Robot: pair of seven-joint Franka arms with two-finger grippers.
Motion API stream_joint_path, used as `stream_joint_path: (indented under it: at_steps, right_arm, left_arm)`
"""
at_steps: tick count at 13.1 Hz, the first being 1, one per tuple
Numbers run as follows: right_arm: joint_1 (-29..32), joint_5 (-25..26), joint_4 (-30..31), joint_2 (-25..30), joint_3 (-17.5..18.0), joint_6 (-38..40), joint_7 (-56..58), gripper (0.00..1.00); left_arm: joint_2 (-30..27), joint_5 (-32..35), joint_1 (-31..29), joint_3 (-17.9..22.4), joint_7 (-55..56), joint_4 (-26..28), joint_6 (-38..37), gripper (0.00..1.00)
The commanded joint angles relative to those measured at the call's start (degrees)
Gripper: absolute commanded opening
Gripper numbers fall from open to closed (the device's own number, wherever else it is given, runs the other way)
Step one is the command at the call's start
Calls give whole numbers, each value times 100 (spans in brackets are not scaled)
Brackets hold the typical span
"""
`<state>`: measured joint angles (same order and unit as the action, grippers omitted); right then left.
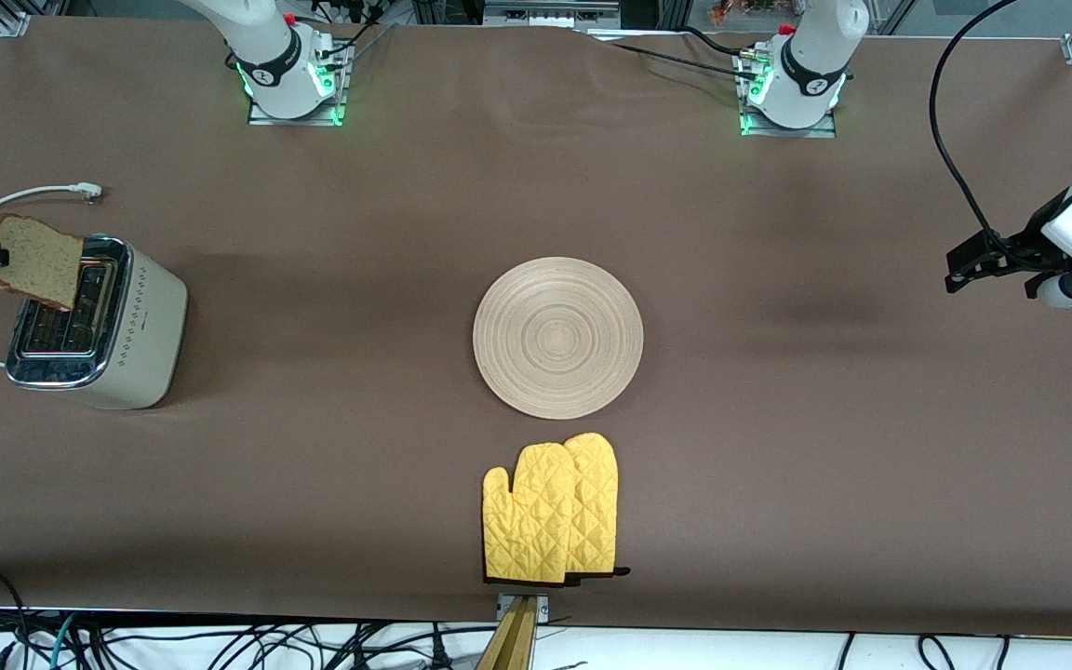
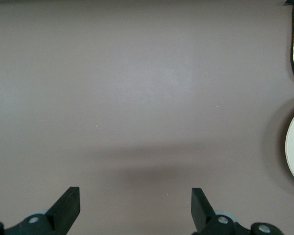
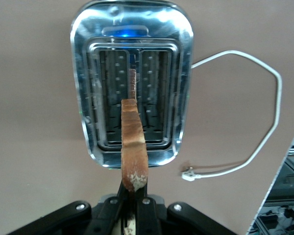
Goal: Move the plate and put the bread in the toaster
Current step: 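Carry the bread with the right gripper above the toaster slot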
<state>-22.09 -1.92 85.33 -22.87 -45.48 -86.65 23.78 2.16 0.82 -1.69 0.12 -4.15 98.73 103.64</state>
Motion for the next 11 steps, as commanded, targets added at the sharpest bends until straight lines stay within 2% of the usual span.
stream_joint_path:
  at_steps: [1, 8, 11]
  right_arm:
    - [248, 139, -122, -77, -22, -150, 381, 0]
    - [328, 43, -122, -358, 4, -510, 355, 0]
    - [293, -168, -122, -429, 31, -546, 303, 0]
  left_arm:
    - [39, -109, -51, -21, 20, -117, -64, 100]
    - [39, -109, -51, -21, 20, -117, -72, 100]
    - [39, -109, -51, -21, 20, -117, -64, 100]
